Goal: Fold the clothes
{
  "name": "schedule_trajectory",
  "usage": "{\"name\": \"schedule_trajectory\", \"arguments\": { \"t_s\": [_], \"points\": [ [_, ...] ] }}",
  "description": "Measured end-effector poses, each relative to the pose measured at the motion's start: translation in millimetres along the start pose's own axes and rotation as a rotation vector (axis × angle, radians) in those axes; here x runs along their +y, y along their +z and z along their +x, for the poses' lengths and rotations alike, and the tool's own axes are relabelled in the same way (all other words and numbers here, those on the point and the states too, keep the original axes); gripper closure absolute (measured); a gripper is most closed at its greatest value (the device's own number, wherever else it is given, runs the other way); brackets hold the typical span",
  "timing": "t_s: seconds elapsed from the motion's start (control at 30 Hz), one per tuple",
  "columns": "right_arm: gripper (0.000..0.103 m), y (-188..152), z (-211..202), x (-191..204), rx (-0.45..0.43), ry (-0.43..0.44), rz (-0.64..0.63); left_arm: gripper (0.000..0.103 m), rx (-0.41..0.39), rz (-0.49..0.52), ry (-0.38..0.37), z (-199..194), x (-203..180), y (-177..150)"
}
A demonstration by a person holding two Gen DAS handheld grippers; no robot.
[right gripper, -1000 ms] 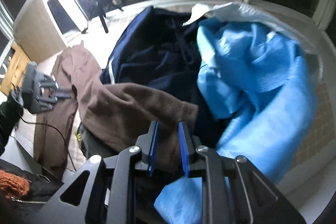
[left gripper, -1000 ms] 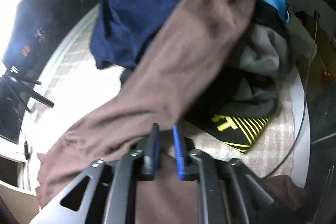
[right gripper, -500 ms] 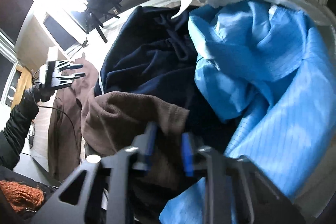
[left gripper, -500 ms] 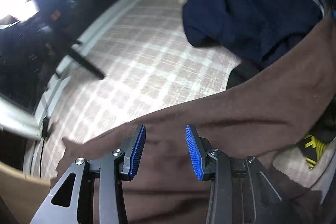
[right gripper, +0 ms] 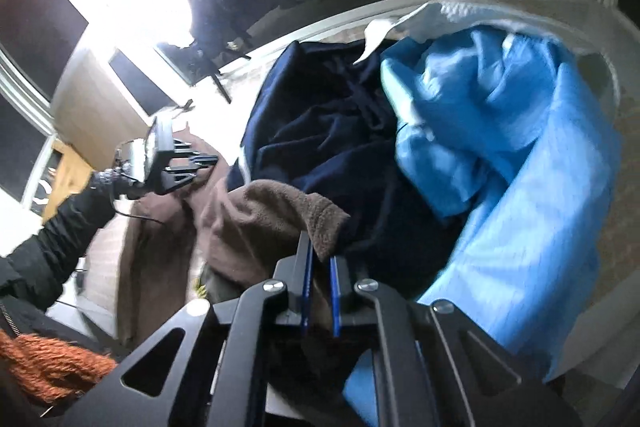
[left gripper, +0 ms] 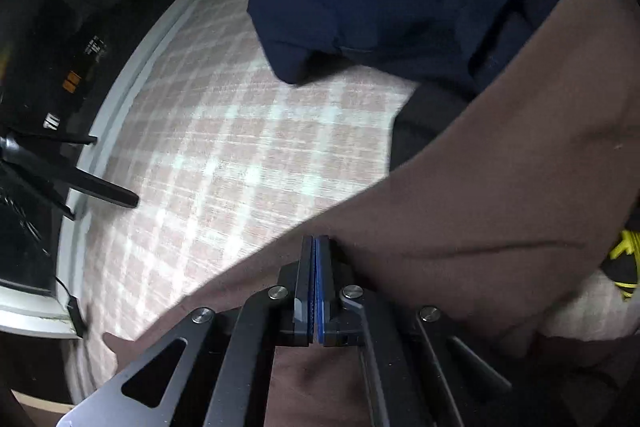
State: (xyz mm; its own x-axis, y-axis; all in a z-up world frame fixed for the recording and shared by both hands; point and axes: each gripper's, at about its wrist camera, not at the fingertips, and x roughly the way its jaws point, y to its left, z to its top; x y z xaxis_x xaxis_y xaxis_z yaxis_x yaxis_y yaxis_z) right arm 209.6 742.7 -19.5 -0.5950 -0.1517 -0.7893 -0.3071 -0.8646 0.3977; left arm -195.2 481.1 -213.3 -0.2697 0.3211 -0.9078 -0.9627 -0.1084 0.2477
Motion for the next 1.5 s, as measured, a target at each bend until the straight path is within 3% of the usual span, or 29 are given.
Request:
{"name": "schedule_trajectory", "arguments": {
  "t_s": [0.17, 0.33, 0.37, 0.43, 0.5, 0.53, 0.57, 0.6, 0.77, 0.83, 0.9, 0.93, 1.1, 1.23, 1.3, 1.33, 1.4, 1.47, 1.5],
  "points": [
    [0.096, -14.9, -21.9, -10.2, -0.051, 0.064, 0.131, 0.103, -0.122, -0.128, 0.064, -44.3, 16.7, -12.9],
    [0.096, -40.3, -25.0, -10.6, 0.002, 0.118, 0.255, 0.103, -0.231, -0.23, 0.099, -79.5, 37.7, -26.6],
    [0.096, -45.4, -28.2, -10.0, -0.007, 0.163, 0.284, 0.103, -0.243, -0.228, 0.101, -81.0, 40.7, -28.3],
    [0.096, -47.6, -34.9, -7.8, -0.033, 0.159, 0.296, 0.102, -0.221, -0.227, 0.026, -75.8, 44.6, -27.7],
    [0.096, -45.1, -35.4, -6.4, -0.041, 0.105, 0.283, 0.096, -0.162, -0.167, 0.003, -59.2, 39.1, -18.8],
    [0.096, -43.9, -35.6, -5.6, -0.044, 0.079, 0.277, 0.084, -0.13, -0.133, -0.002, -50.0, 35.6, -13.8],
    [0.096, -42.9, -32.3, -4.4, -0.034, 0.081, 0.274, 0.066, -0.106, -0.099, 0.005, -41.5, 31.7, -9.7],
    [0.096, -41.9, -28.9, -3.3, -0.025, 0.084, 0.271, 0.059, -0.085, -0.066, 0.016, -33.2, 27.6, -6.0],
    [0.096, -37.1, -13.1, 4.7, 0.023, 0.079, 0.229, 0.055, 0.011, 0.016, -0.018, 11.6, 21.3, 6.0],
    [0.096, -34.9, -10.8, 3.7, 0.032, 0.066, 0.213, 0.06, -0.004, 0.015, -0.041, 16.9, 23.6, 8.4],
    [0.096, -31.7, -6.5, 2.6, 0.042, 0.046, 0.195, 0.095, -0.009, -0.011, -0.072, 17.9, 24.1, 8.6],
    [0.096, -30.8, -4.8, 1.2, 0.042, 0.038, 0.193, 0.103, -0.015, -0.018, -0.066, 16.4, 20.9, 7.1],
    [0.099, -27.6, -4.1, -6.5, 0.019, 0.014, 0.206, 0.103, -0.052, -0.077, -0.04, 4.0, 9.4, -1.5],
    [0.099, -33.7, -25.3, -7.6, -0.039, 0.064, 0.245, 0.103, -0.152, -0.181, -0.001, -38.2, 20.8, -14.9],
    [0.099, -37.3, -35.2, -6.2, -0.069, 0.1, 0.263, 0.103, -0.197, -0.199, -0.015, -54.5, 26.7, -16.9],
    [0.099, -37.7, -35.1, -5.2, -0.06, 0.087, 0.257, 0.102, -0.193, -0.182, -0.045, -55.5, 27.6, -14.4],
    [0.099, -38.1, -30.7, -3.3, -0.034, 0.052, 0.241, 0.092, -0.134, -0.108, -0.033, -45.1, 23.1, -5.0],
    [0.099, -37.3, -20.0, -2.6, 0.006, 0.03, 0.233, 0.053, -0.073, -0.047, 0.016, -31.0, 18.8, 3.6],
    [0.098, -36.3, -13.7, -1.0, 0.024, 0.034, 0.227, 0.051, -0.043, -0.036, 0.032, -22.0, 19.9, 6.3]
  ]
}}
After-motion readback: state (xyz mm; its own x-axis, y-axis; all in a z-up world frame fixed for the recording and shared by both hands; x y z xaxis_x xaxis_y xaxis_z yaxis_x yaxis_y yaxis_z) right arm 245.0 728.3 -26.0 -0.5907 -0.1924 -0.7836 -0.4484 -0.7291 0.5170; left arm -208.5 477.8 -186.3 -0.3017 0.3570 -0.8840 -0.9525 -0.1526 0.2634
